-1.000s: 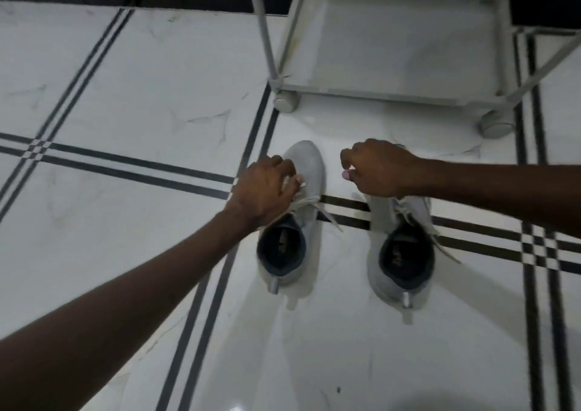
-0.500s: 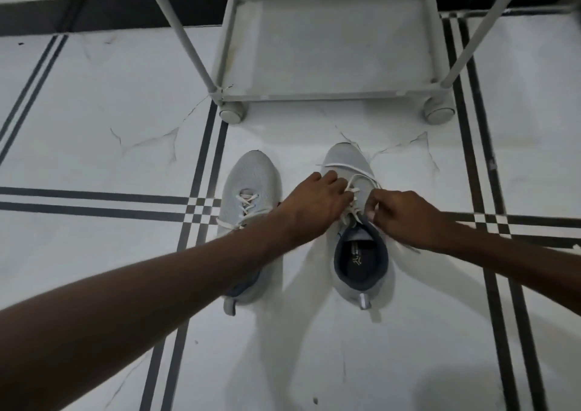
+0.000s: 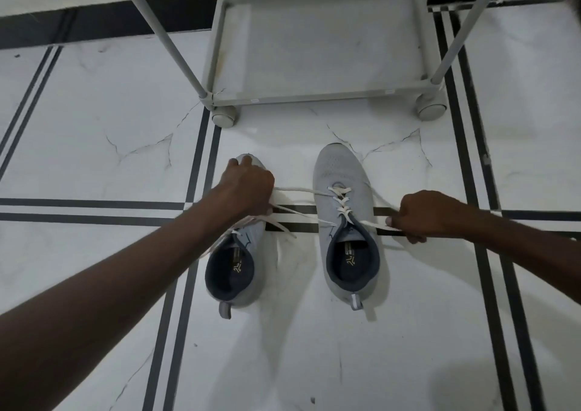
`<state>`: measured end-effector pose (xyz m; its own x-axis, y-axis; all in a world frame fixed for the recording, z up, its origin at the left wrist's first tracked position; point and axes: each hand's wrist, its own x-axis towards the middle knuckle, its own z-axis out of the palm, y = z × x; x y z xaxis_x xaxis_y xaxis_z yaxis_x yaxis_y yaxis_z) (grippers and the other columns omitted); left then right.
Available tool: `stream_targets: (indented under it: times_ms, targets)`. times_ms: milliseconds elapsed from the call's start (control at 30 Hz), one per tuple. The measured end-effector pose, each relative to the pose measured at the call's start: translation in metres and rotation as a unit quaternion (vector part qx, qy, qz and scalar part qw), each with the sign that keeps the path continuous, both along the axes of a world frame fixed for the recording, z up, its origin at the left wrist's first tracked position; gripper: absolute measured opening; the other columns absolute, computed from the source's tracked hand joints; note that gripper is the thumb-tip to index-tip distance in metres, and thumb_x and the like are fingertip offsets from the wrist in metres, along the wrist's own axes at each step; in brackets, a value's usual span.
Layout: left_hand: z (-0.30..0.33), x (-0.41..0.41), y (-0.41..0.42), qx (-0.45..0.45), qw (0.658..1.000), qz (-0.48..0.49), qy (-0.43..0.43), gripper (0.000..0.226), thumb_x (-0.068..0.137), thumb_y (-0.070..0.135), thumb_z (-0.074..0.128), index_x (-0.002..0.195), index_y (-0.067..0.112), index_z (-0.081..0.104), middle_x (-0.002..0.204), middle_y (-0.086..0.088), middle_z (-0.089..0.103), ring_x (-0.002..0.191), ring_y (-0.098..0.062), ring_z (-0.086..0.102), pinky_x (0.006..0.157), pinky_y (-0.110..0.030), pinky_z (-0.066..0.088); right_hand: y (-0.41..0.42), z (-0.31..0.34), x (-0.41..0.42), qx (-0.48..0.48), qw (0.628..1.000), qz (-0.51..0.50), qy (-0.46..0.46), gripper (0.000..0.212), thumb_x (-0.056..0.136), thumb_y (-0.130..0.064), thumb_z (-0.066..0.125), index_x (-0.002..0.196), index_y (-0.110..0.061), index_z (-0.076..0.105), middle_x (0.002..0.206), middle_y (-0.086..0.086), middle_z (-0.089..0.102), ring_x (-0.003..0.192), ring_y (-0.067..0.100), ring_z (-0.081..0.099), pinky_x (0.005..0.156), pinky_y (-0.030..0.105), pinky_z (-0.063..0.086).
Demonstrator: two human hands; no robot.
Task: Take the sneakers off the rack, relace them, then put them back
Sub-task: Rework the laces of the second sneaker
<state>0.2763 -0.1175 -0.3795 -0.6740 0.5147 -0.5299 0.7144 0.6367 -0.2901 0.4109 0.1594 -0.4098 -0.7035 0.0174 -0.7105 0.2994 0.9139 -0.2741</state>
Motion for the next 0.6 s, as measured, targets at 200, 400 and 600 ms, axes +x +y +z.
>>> stream_targets:
  times_ms: [200, 400, 600]
  targets:
    - [-0.022, 0.045, 0.025, 0.288, 0.941, 0.07, -0.166, 0.04, 0.083, 0.04, 0.071, 0.116, 0.017, 0.068, 0.115, -0.008, 0.07, 0.109, -0.027, 0.062, 0.093, -0.039, 0.049, -0.011, -0.007, -0.003, -0.232, 0.958, -0.17, -0.015, 0.047, 0.097, -0.034, 0.051, 0.061, -0.005, 0.062, 0.055, 0.011, 0.063, 0.052, 0.025, 0.056, 0.054, 0.03, 0.047]
    - [-0.03, 0.062, 0.04, 0.267, 0.911, 0.157, -0.272, 0.014, 0.095, 0.024, 0.059, 0.087, 0.015, 0.067, 0.072, -0.009, 0.072, 0.069, -0.025, 0.072, 0.057, -0.023, 0.044, -0.029, -0.009, 0.001, -0.182, 0.973, -0.091, 0.106, 0.046, 0.09, -0.048, 0.058, 0.058, -0.014, 0.053, 0.056, -0.003, 0.058, 0.055, 0.016, 0.053, 0.06, 0.032, 0.043]
    - [-0.034, 0.059, 0.042, 0.289, 0.92, 0.112, -0.242, 0.041, 0.09, 0.044, 0.045, 0.078, 0.015, 0.071, 0.079, -0.007, 0.072, 0.08, -0.027, 0.065, 0.076, -0.031, 0.044, -0.037, -0.002, 0.003, -0.297, 0.923, -0.242, 0.038, 0.038, 0.088, -0.039, 0.066, 0.064, -0.01, 0.056, 0.055, 0.005, 0.057, 0.054, 0.019, 0.052, 0.064, 0.035, 0.047]
